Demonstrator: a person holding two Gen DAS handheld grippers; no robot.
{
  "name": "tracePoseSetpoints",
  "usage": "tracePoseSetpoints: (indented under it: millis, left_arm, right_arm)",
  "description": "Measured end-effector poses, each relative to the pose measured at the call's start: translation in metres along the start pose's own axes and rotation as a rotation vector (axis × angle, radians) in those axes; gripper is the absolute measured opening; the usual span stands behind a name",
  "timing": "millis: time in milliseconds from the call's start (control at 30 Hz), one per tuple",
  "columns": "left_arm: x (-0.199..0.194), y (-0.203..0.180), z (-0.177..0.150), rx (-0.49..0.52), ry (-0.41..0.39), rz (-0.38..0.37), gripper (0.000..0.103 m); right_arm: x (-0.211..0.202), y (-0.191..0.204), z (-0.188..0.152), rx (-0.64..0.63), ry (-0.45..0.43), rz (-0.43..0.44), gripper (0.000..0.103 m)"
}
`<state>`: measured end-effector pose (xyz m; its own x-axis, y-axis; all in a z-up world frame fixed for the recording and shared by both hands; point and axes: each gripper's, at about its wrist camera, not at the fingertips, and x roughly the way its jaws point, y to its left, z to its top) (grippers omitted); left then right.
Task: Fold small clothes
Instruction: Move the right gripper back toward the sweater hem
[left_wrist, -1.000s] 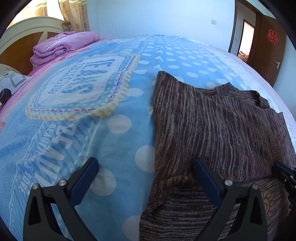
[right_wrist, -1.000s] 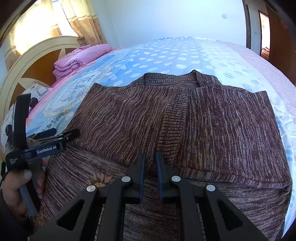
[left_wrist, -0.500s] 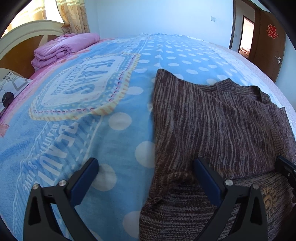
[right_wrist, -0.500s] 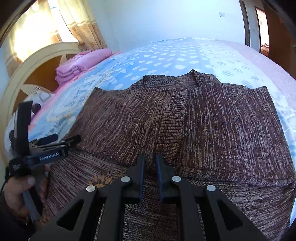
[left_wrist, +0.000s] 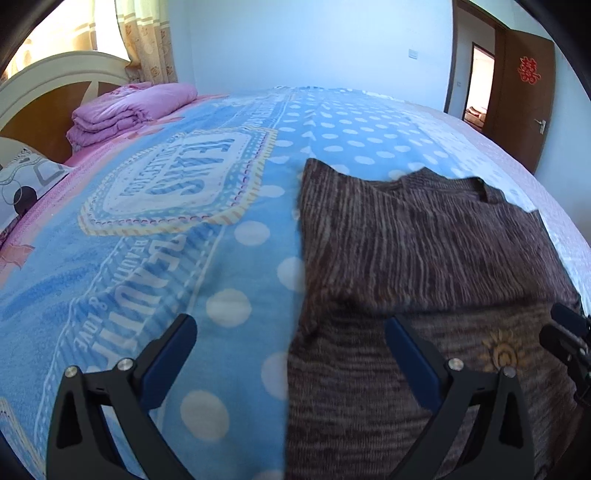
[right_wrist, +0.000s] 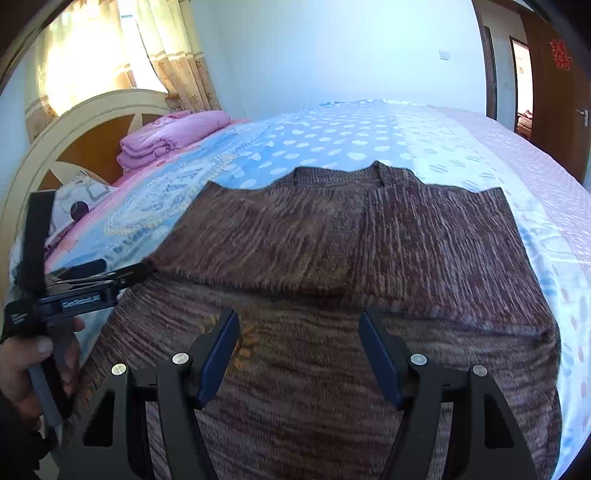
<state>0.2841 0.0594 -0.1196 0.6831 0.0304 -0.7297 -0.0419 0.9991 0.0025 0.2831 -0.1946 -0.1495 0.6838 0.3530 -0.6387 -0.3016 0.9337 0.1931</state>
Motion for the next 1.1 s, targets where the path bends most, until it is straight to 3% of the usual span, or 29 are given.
tracePoseSetpoints:
  millis: [167, 400, 1100]
  left_arm:
    - [-0.011, -0.003, -0.017, 0.018, 0.017, -0.028, 0.103]
    - [-0.023, -0.007, -0.033, 0.054, 0.005, -0.012, 0.103]
    - [-0.051, -0.012, -0.079, 0.084, 0.054, -0.029, 0.103]
  right_arm:
    - [-0.006, 0.001, -0.013, -0.016, 0.022, -0.017, 0.068]
    - [-0.014, -0.002, -0.029, 0.003, 0.042, -0.03, 0.068]
    - [-0.053, 0.002, -0.077, -0.069, 0.032, -0.066, 0.07]
